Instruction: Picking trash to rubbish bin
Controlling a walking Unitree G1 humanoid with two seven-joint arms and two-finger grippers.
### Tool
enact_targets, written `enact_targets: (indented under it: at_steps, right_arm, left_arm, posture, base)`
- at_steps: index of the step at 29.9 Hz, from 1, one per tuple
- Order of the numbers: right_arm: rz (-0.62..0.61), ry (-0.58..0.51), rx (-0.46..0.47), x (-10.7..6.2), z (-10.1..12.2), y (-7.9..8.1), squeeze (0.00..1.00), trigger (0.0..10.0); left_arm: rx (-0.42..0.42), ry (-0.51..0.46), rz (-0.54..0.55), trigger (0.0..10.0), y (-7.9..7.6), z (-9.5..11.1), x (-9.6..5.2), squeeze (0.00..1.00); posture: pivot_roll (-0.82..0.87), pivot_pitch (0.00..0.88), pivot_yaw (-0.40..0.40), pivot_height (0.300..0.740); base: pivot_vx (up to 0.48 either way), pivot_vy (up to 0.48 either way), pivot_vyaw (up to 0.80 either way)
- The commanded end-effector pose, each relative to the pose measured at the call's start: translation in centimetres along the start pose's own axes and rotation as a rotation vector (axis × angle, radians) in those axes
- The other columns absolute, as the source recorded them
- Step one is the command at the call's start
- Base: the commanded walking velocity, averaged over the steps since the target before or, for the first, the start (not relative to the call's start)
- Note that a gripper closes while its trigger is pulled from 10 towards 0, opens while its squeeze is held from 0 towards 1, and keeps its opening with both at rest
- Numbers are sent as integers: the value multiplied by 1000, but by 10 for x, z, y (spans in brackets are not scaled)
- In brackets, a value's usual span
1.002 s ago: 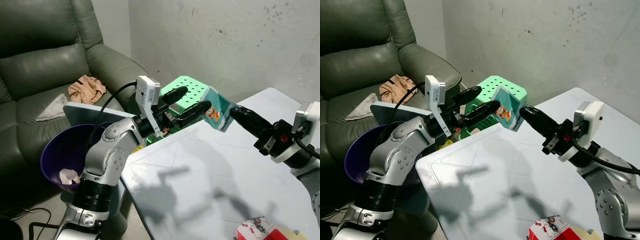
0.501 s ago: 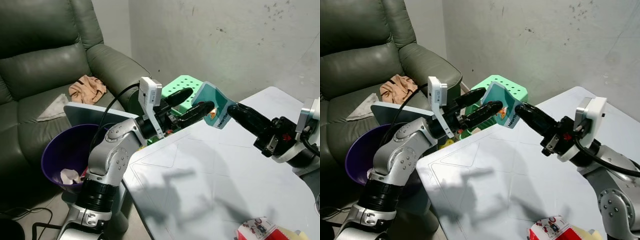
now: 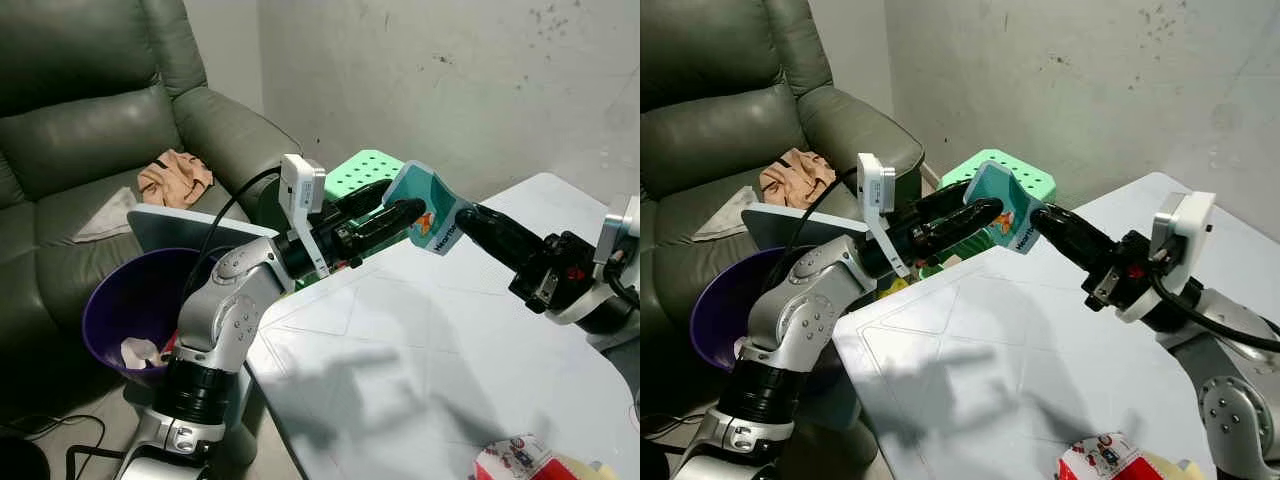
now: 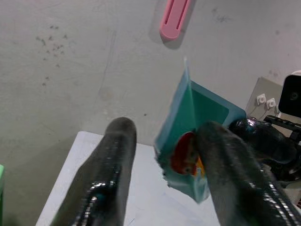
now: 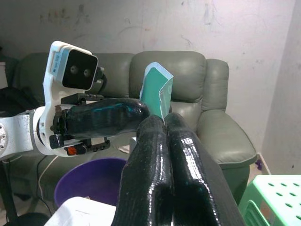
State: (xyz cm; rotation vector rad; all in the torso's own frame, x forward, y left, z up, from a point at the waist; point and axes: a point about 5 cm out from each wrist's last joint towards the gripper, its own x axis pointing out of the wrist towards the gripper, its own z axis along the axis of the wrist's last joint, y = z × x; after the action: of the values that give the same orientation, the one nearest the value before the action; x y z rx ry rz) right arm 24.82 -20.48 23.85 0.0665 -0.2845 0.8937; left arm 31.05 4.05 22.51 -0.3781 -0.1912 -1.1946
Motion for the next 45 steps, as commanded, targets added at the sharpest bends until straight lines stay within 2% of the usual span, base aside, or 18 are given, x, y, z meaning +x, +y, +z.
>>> enact_targets:
  at_steps: [1, 19, 38, 39, 40, 41, 42, 45]
  right_arm:
    - [12, -10, -32, 1, 9, 1, 0, 10000]
    - [7, -6, -29, 3, 6, -2, 0, 10000]
    - [12, 13, -14, 3, 3, 0, 0, 10000]
    - [17, 20, 9, 3, 1, 1, 1000, 10000]
    - [17, 20, 9, 3, 1, 1, 1000, 10000]
    - [21, 23, 22, 3, 0, 1, 1000, 10000]
    - [5, 25, 23, 3, -1, 0, 1000, 10000]
    - [-68, 32, 16, 6, -8, 0, 1000, 10000]
  left_arm:
    - [11, -8, -22, 0, -3, 4, 3, 0]
    - [6, -10, -7, 0, -3, 1, -6, 0]
    - [-7, -26, -23, 0, -4, 4, -5, 0]
    - [1, -10, -15, 1176, -5, 2, -5, 0]
    - [1, -10, -15, 1176, -5, 2, -5, 0]
    - [10, 6, -4, 8627, -5, 1, -5, 0]
    - [13, 13, 7, 10000, -4, 0, -5, 0]
    - [19, 4, 72, 10000, -2, -4, -6, 0]
  posture:
    - [-176, 83, -45, 740]
    - [-169, 56, -52, 740]
    - [-171, 48, -50, 740]
    - [-170, 47, -49, 740]
    - [-170, 47, -49, 740]
    - [-169, 49, -48, 740]
    - [-167, 49, -49, 740]
    - [-161, 56, -51, 740]
  base:
    - [0, 0, 0]
    - [0, 0, 0]
    - [0, 0, 0]
    - [0, 0, 0]
    - [0, 0, 0]
    - [0, 0, 0]
    - [0, 0, 0]
    - [0, 0, 0]
